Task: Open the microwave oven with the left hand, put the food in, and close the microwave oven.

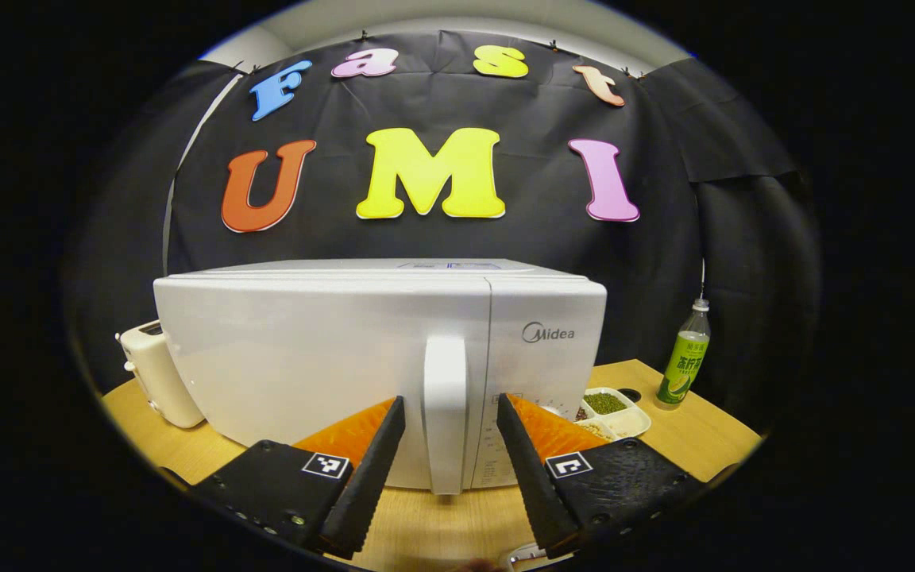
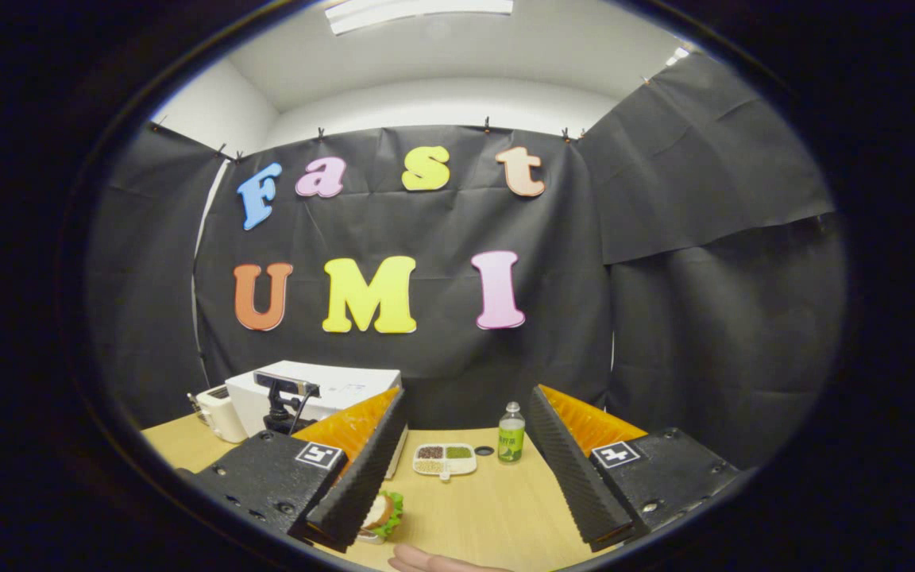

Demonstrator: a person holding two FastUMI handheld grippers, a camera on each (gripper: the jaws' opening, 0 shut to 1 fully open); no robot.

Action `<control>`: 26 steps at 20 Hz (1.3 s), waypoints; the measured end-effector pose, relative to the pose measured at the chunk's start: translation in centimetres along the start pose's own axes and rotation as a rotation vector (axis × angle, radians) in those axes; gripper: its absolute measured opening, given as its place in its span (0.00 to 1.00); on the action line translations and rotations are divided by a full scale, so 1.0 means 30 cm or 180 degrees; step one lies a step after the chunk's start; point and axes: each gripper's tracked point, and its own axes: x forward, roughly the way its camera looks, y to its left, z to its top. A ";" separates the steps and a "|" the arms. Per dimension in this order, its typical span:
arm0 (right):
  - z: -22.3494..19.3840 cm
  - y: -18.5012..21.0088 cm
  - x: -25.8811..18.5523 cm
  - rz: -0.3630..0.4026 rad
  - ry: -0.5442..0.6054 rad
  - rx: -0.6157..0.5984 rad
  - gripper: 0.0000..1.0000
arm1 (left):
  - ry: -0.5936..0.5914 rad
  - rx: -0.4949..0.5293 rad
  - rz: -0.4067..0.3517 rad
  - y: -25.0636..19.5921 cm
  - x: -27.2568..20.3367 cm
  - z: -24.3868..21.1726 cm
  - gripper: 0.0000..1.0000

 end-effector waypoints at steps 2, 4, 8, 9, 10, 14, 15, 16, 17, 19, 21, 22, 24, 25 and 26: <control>-0.007 0.001 -0.002 0.0022 -0.0005 0.0033 0.99 | -0.0079 -0.0056 -0.0025 0.001 -0.001 0.013 0.62; -0.017 0.001 -0.003 0.0042 0.0002 0.0065 0.99 | -0.0083 0.0023 -0.0016 0.006 -0.003 0.015 0.73; -0.014 -0.005 -0.011 0.0048 -0.0096 0.0116 0.99 | 0.0342 -0.0108 -0.0096 -0.002 0.019 -0.075 0.32; -0.023 -0.009 -0.014 0.0042 -0.0075 0.0136 0.99 | 0.0310 -0.0098 -0.0094 0.000 0.010 -0.056 0.21; -0.025 -0.006 -0.020 0.0048 -0.0056 0.0152 0.99 | 0.0315 -0.0031 -0.0077 0.002 0.010 -0.060 0.27; -0.034 -0.005 -0.046 0.0043 0.0024 0.0124 0.99 | 0.0279 0.0009 -0.0123 0.002 -0.006 -0.067 0.13; -0.033 -0.002 -0.058 0.0054 0.0032 0.0116 0.99 | 0.0251 -0.0037 -0.0162 0.001 -0.017 -0.058 0.13; -0.029 -0.002 -0.073 0.0055 0.0021 0.0107 0.99 | 0.0221 -0.0009 -0.0205 0.001 -0.023 -0.056 0.13; -0.013 -0.006 -0.086 0.0049 -0.0041 0.0109 0.91 | 0.0197 -0.0025 -0.0194 0.003 -0.048 -0.059 0.13; 0.014 0.009 -0.108 0.0098 -0.0185 0.0070 0.91 | 0.0093 0.0122 -0.0268 0.009 -0.097 -0.071 0.00; -0.006 0.005 -0.118 0.0087 -0.0169 0.0041 0.91 | 0.0094 0.0094 -0.0383 0.017 -0.146 -0.080 0.02; -0.017 0.011 -0.121 0.0092 -0.0123 0.0059 0.91 | 0.0086 0.0069 -0.0426 0.025 -0.178 -0.081 0.03; -0.041 0.032 -0.134 0.0123 -0.0002 0.0123 0.99 | 0.0036 0.0088 -0.0512 0.040 -0.239 -0.088 0.02; -0.051 0.048 -0.141 0.0158 0.0063 0.0170 0.99 | 0.0005 0.0141 -0.0560 0.050 -0.268 -0.093 0.02; -0.060 0.069 -0.152 0.0208 0.0128 0.0220 0.91 | -0.0014 0.0171 -0.0605 0.060 -0.300 -0.099 0.02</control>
